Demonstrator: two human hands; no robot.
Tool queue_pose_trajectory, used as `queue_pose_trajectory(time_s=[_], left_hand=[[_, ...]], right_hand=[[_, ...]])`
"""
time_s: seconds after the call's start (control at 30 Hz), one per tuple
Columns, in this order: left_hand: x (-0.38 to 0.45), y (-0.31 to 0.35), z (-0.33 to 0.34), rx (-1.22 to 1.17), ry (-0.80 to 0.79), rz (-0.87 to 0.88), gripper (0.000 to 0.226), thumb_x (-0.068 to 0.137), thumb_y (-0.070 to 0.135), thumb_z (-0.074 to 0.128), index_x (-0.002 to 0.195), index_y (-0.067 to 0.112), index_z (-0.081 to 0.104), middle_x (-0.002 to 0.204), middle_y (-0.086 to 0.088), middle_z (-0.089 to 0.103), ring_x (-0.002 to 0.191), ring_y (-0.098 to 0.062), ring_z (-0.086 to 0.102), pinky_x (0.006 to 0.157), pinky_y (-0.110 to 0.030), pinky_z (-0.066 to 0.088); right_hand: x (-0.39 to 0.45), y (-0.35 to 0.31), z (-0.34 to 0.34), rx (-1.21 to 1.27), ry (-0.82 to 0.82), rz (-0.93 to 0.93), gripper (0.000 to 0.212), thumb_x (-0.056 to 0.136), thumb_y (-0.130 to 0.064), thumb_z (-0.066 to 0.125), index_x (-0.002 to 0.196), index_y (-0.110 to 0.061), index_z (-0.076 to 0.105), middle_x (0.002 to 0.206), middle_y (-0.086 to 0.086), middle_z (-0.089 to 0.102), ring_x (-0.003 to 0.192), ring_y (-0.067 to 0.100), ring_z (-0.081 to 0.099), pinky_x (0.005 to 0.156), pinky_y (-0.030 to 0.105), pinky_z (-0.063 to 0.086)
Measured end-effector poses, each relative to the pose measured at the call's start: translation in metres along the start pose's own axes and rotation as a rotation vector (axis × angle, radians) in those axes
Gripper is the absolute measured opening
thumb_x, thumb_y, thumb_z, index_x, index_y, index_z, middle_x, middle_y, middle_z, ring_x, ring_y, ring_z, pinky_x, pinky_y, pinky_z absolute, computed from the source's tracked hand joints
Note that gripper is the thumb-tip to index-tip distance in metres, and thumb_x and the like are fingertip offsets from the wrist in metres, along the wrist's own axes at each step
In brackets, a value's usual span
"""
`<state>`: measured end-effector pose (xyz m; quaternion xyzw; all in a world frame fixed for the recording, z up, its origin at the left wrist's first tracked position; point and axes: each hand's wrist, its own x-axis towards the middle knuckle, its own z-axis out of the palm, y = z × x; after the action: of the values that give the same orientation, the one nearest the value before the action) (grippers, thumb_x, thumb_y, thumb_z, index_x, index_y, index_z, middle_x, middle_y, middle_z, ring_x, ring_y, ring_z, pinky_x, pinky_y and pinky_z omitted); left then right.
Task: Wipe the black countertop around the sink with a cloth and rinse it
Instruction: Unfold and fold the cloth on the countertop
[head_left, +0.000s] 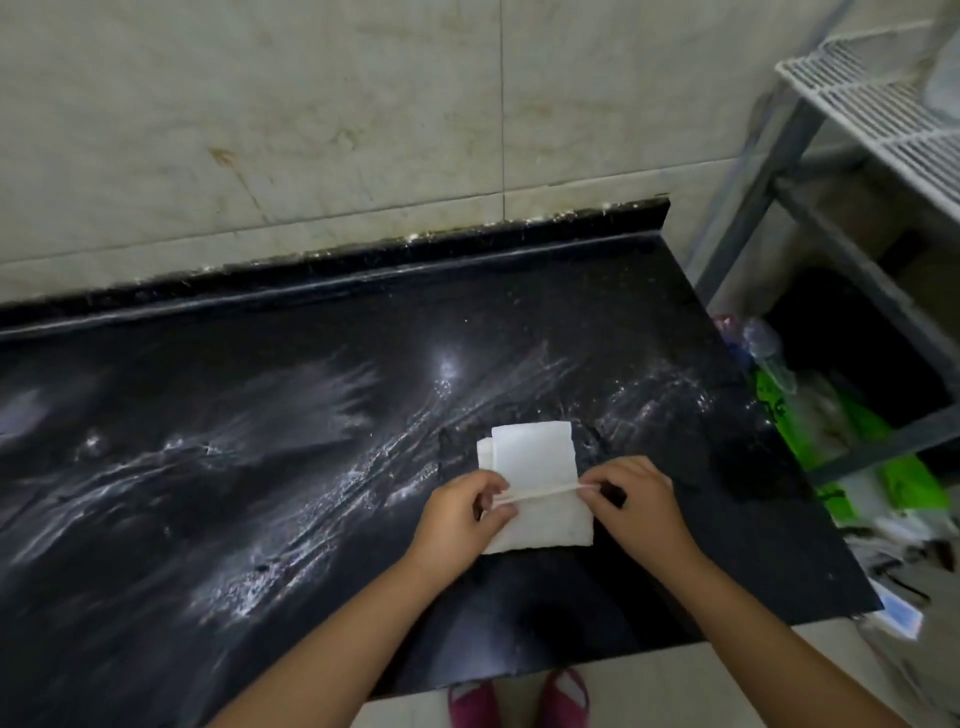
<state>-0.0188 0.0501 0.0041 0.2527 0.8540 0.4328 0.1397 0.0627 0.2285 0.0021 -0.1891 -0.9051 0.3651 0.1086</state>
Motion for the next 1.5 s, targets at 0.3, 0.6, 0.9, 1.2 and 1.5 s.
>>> queue_pose_trajectory(time_s=[0.3, 0.6, 0.9, 1.2, 1.5], left_hand=[[0.085, -0.003, -0.001, 0.142, -0.004, -0.208, 0.028, 0.083, 0.017, 0.065, 0.109, 0.006, 0.059, 0.092, -0.009, 0.064, 0.087, -0.022, 0.059, 0.075, -0.025, 0.041], [0.04, -0.022, 0.003, 0.458, 0.1, -0.039, 0.035, 0.077, 0.03, 0.062, 0.105, 0.009, 0.063, 0.107, -0.006, 0.059, 0.099, -0.027, 0.058, 0.08, -0.032, 0.045], [-0.015, -0.046, -0.01, 0.641, 0.075, -0.059, 0.042, 0.078, 0.033, 0.04, 0.103, 0.009, 0.066, 0.114, -0.02, 0.062, 0.102, -0.043, 0.06, 0.076, -0.052, 0.05], [-0.023, -0.06, -0.017, 0.573, 0.047, -0.035, 0.031, 0.063, 0.009, 0.08, 0.092, 0.004, 0.07, 0.101, -0.017, 0.067, 0.092, -0.041, 0.064, 0.073, -0.05, 0.052], [0.025, -0.017, 0.005, 0.322, -0.078, -0.243, 0.031, 0.093, 0.027, 0.045, 0.12, 0.015, 0.052, 0.104, -0.004, 0.066, 0.098, -0.021, 0.059, 0.077, -0.029, 0.046]], right_hand=[[0.079, 0.0, 0.019, -0.238, -0.017, 0.013, 0.019, 0.087, -0.021, 0.055, 0.092, -0.013, 0.072, 0.094, 0.003, 0.068, 0.101, 0.025, 0.055, 0.082, 0.029, 0.023], [0.04, 0.004, 0.037, -0.402, 0.114, -0.251, 0.03, 0.082, -0.035, 0.042, 0.095, -0.017, 0.063, 0.097, 0.007, 0.066, 0.096, 0.019, 0.046, 0.081, 0.041, 0.046], [0.036, -0.035, 0.071, -0.528, -0.411, 0.002, 0.09, 0.066, -0.053, -0.011, 0.147, -0.027, 0.018, 0.157, 0.009, 0.003, 0.144, 0.026, -0.005, 0.113, 0.043, -0.012], [0.033, -0.035, 0.044, -0.507, -0.372, 0.115, 0.044, 0.098, -0.03, 0.032, 0.142, -0.028, 0.031, 0.155, -0.004, 0.009, 0.142, 0.013, 0.006, 0.111, 0.035, 0.015], [0.015, -0.032, 0.031, -0.336, -0.171, 0.491, 0.023, 0.093, -0.023, 0.048, 0.115, -0.017, 0.052, 0.111, -0.003, 0.063, 0.104, 0.016, 0.056, 0.09, 0.029, 0.034]])
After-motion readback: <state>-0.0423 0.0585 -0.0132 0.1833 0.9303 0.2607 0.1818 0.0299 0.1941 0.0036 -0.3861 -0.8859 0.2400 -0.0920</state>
